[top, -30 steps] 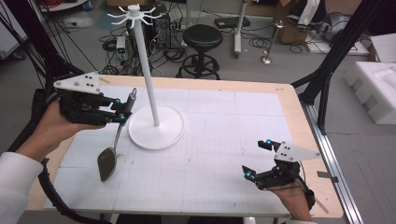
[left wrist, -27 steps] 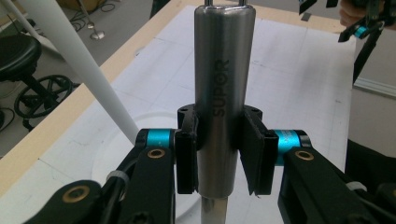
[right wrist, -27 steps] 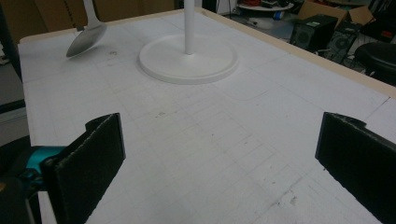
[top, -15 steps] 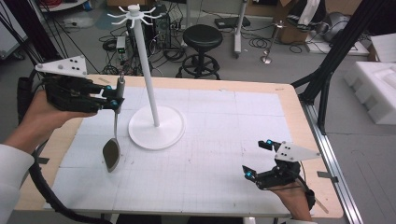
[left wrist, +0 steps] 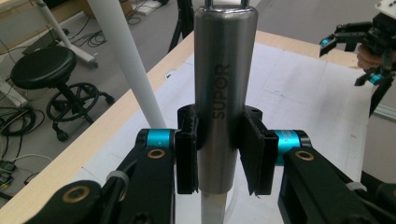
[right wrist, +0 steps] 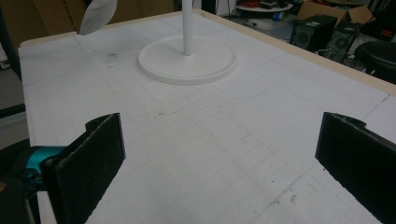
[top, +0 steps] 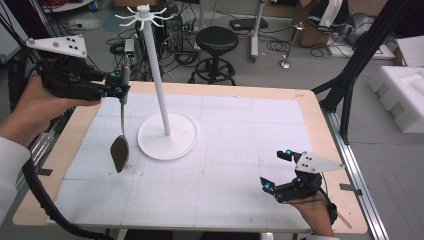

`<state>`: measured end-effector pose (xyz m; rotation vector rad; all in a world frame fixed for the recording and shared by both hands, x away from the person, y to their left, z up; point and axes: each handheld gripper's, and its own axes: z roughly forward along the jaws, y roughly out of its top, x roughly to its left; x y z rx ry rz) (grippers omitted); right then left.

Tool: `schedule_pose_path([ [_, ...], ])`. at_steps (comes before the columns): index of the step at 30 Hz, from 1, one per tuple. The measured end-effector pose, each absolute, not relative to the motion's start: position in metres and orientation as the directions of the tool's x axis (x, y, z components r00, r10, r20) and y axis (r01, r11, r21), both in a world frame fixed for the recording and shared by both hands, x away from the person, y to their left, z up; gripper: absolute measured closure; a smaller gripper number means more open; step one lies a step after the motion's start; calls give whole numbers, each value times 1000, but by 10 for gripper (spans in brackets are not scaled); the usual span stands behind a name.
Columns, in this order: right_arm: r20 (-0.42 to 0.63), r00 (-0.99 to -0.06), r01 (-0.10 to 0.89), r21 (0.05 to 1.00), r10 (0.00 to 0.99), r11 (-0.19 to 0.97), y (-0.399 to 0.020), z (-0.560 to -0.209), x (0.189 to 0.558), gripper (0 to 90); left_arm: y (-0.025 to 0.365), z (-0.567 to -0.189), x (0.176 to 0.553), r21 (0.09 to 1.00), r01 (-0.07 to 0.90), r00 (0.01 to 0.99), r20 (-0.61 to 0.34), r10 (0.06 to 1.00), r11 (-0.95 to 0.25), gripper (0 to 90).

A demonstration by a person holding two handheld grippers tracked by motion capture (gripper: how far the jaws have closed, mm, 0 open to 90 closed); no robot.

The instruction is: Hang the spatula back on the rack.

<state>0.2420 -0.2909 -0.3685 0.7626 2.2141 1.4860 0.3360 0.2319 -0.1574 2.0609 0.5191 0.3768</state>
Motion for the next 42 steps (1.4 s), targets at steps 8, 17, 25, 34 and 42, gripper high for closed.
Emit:
schedule_pose_path([
  [8,-1,-792,228,927,610,298,-288,-367,242,5,226,-143,344,862,224,843,63,534,-455,691],
  [17,-1,-794,224,929,608,294,-288,-367,241,5,217,-127,351,868,239,819,61,570,-436,691],
  [25,2,-795,218,934,607,283,-290,-365,241,5,208,-121,357,857,265,799,61,599,-442,691],
  [34,5,-794,217,936,608,276,-292,-364,241,5,202,-121,363,845,293,780,58,623,-446,691],
  [42,7,-795,217,937,607,275,-293,-364,241,5,198,-121,365,846,299,773,56,632,-442,690],
])
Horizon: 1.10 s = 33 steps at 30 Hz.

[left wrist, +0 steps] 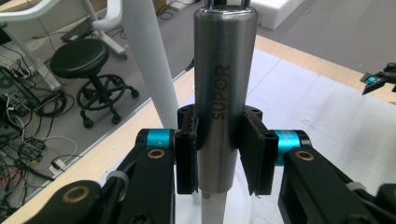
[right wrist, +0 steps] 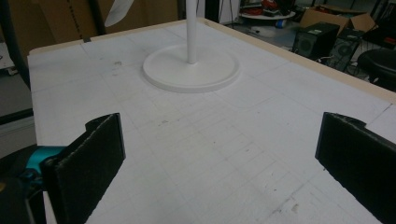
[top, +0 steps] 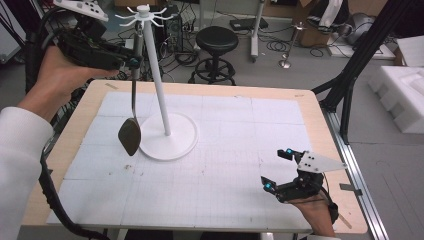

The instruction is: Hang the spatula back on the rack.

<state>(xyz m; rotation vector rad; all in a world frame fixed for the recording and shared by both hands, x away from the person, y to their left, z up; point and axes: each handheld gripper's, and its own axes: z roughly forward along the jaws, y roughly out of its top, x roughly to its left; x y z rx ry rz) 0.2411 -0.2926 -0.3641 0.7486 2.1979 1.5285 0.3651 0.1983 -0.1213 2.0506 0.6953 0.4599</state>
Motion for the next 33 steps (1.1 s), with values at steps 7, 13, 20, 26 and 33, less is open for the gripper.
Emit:
schedule_pose_path([
  [7,6,-796,215,937,605,274,-292,-364,241,5,198,-123,368,839,311,766,57,640,-447,691],
  [13,4,-797,213,938,603,275,-292,-365,242,5,197,-126,372,830,323,763,56,644,-455,690],
  [20,5,-797,211,939,604,271,-295,-364,242,5,198,-132,376,836,330,757,42,652,-438,682],
  [26,5,-789,207,944,614,258,-300,-362,240,5,210,-138,370,878,267,758,63,649,-398,521],
  [33,-4,-787,192,949,616,252,-299,-356,236,5,237,-159,340,931,129,802,104,589,-341,377],
])
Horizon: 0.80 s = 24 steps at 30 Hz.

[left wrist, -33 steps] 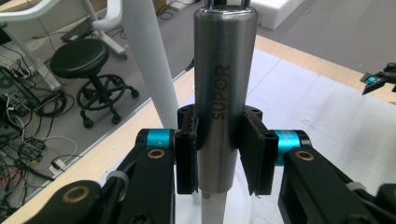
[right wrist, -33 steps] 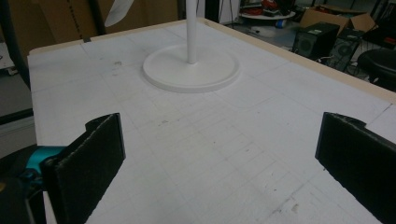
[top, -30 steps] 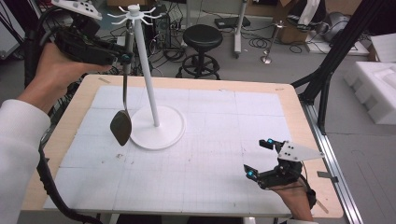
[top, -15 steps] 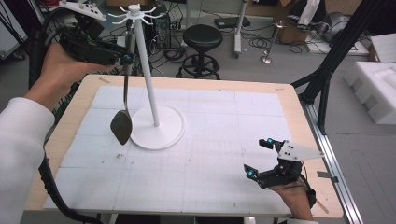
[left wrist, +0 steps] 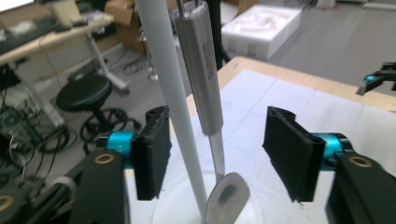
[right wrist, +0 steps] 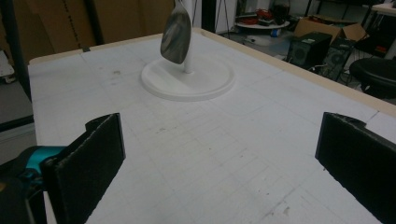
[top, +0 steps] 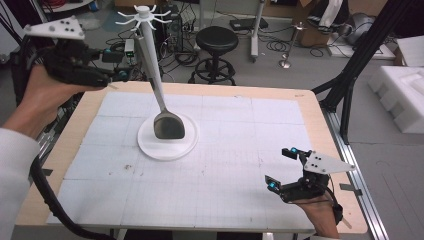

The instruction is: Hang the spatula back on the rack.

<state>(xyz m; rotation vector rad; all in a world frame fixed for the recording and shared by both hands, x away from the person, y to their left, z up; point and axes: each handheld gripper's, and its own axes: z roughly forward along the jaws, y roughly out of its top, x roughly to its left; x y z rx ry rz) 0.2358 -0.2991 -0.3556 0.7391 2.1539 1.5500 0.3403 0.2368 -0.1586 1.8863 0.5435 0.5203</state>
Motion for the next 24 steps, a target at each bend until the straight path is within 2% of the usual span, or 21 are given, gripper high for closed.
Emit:
schedule_pose_path([
  [2,-4,-789,190,949,614,251,-298,-355,235,5,240,-164,337,934,119,815,102,570,-338,346],
  [3,-9,-790,183,951,613,249,-298,-353,234,5,242,-169,334,933,112,822,106,560,-341,282],
  [4,-8,-790,181,952,613,246,-297,-353,234,5,242,-174,330,932,110,810,117,575,-345,179],
  [5,-8,-790,181,952,613,246,-297,-353,234,5,243,-180,326,930,112,802,123,584,-349,179],
  [6,-8,-789,180,953,615,243,-298,-352,233,5,245,-185,323,929,108,806,127,578,-355,137],
  [10,-9,-787,176,955,617,239,-299,-350,232,5,251,-211,311,947,106,813,94,575,-304,89],
  [13,-3,-787,167,962,616,218,-301,-349,231,5,253,-233,301,955,106,808,80,583,-278,17],
  [18,-4,-785,165,962,619,215,-300,-350,232,5,260,-268,288,974,115,822,16,569,-194,17],
  [24,-2,-788,168,961,615,219,-298,-351,233,5,266,-309,276,970,133,821,7,571,-203,17],
])
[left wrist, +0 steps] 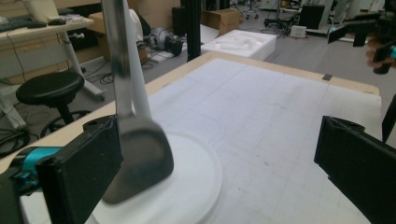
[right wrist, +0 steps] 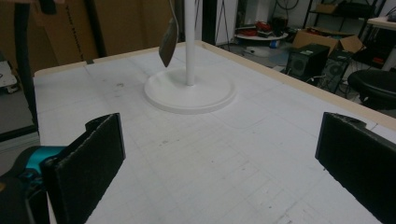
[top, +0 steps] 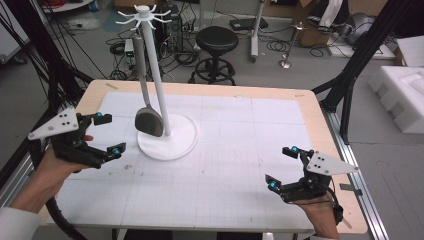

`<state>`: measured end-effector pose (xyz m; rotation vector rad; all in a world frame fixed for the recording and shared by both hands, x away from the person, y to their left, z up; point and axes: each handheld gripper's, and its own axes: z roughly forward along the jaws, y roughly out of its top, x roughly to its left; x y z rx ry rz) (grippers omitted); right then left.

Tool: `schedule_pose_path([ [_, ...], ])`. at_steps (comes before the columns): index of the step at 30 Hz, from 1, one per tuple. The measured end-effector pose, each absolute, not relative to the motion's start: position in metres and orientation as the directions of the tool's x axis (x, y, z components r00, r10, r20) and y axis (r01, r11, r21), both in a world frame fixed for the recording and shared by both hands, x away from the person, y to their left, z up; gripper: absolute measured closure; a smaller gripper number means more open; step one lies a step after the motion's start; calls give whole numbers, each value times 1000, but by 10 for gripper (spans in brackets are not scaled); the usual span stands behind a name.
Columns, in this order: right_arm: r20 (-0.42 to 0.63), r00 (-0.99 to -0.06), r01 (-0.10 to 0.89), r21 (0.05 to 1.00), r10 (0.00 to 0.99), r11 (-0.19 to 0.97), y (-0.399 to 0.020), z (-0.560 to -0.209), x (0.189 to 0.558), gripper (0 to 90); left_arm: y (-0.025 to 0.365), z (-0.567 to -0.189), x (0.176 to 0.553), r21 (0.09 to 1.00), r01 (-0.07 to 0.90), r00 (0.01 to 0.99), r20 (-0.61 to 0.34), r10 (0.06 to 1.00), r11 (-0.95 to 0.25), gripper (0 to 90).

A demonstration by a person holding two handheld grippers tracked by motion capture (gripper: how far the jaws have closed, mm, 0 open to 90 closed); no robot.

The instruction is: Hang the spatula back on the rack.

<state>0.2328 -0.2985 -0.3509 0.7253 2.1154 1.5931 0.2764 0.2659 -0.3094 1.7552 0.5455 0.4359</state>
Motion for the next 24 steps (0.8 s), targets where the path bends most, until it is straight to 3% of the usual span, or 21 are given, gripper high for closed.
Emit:
schedule_pose_path([
  [12,3,-779,172,963,628,208,-298,-352,233,5,271,-368,253,973,130,803,9,596,-189,17],
  [24,9,-764,187,960,645,208,-303,-358,234,5,278,-377,255,973,139,806,-3,593,-185,17],
])
